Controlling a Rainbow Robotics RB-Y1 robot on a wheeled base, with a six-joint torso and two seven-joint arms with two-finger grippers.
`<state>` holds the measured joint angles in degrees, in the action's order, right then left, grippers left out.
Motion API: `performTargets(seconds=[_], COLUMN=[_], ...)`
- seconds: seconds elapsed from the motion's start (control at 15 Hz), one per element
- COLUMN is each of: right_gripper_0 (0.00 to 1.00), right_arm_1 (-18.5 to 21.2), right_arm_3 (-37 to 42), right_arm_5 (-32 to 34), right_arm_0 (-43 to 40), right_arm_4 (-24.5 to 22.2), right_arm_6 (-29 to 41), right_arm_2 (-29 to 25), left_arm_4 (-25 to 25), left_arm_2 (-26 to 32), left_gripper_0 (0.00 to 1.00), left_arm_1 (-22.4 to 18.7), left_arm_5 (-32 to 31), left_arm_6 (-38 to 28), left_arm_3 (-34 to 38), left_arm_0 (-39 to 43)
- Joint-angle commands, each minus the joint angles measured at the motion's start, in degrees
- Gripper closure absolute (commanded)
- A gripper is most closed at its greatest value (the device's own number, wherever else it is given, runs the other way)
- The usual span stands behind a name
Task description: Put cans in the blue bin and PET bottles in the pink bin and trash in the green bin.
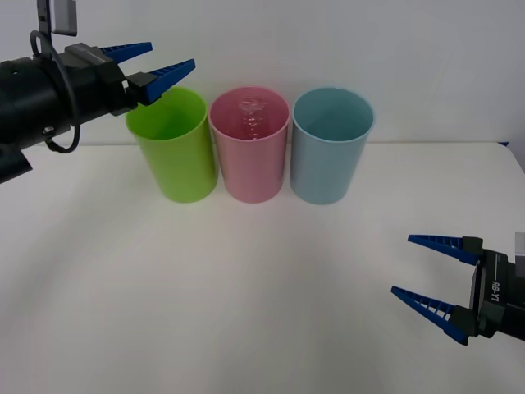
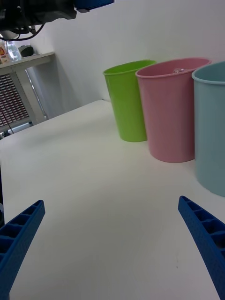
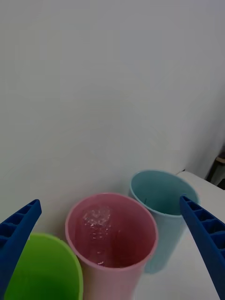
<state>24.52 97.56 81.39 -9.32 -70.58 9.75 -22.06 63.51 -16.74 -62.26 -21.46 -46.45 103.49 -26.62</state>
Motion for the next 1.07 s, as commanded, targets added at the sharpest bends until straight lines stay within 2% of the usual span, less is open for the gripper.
performTargets(seconds=[0.07, 0.27, 0.53, 0.6, 0.87, 1.07], right_gripper_0=[0.02, 0.02, 0.02, 0.02, 0.02, 0.02], right_arm_1=[0.0, 0.0, 0.0, 0.0, 0.0, 0.0], right_arm_3=[0.0, 0.0, 0.0, 0.0, 0.0, 0.0], right_arm_5=[0.0, 0.0, 0.0, 0.0, 0.0, 0.0], right_arm_0=[0.0, 0.0, 0.0, 0.0, 0.0, 0.0], right_arm_4=[0.0, 0.0, 0.0, 0.0, 0.0, 0.0], right_arm_6=[0.0, 0.0, 0.0, 0.0, 0.0, 0.0], right_arm_2=[0.0, 0.0, 0.0, 0.0, 0.0, 0.0], left_arm_4=[-3.22, -2.34, 1.53, 2.59, 10.23, 13.4], left_arm_2=[7.07, 14.81, 22.19, 23.95, 32.56, 34.58], left_gripper_0=[0.0, 0.0, 0.0, 0.0, 0.0, 0.0], left_arm_1=[-1.02, -1.02, -0.4, 1.0, 11.2, 14.45], left_arm_5=[-6.23, -13.79, -19.76, -21.52, -33.03, -34.88], left_arm_6=[5.4, 7.42, 8.92, 9.09, 9.18, 10.5], left_arm_3=[2.24, 4.35, 7.78, 8.31, 10.42, 12.79], left_arm_0=[8.43, 18.19, 29.79, 31.81, 37.7, 43.67])
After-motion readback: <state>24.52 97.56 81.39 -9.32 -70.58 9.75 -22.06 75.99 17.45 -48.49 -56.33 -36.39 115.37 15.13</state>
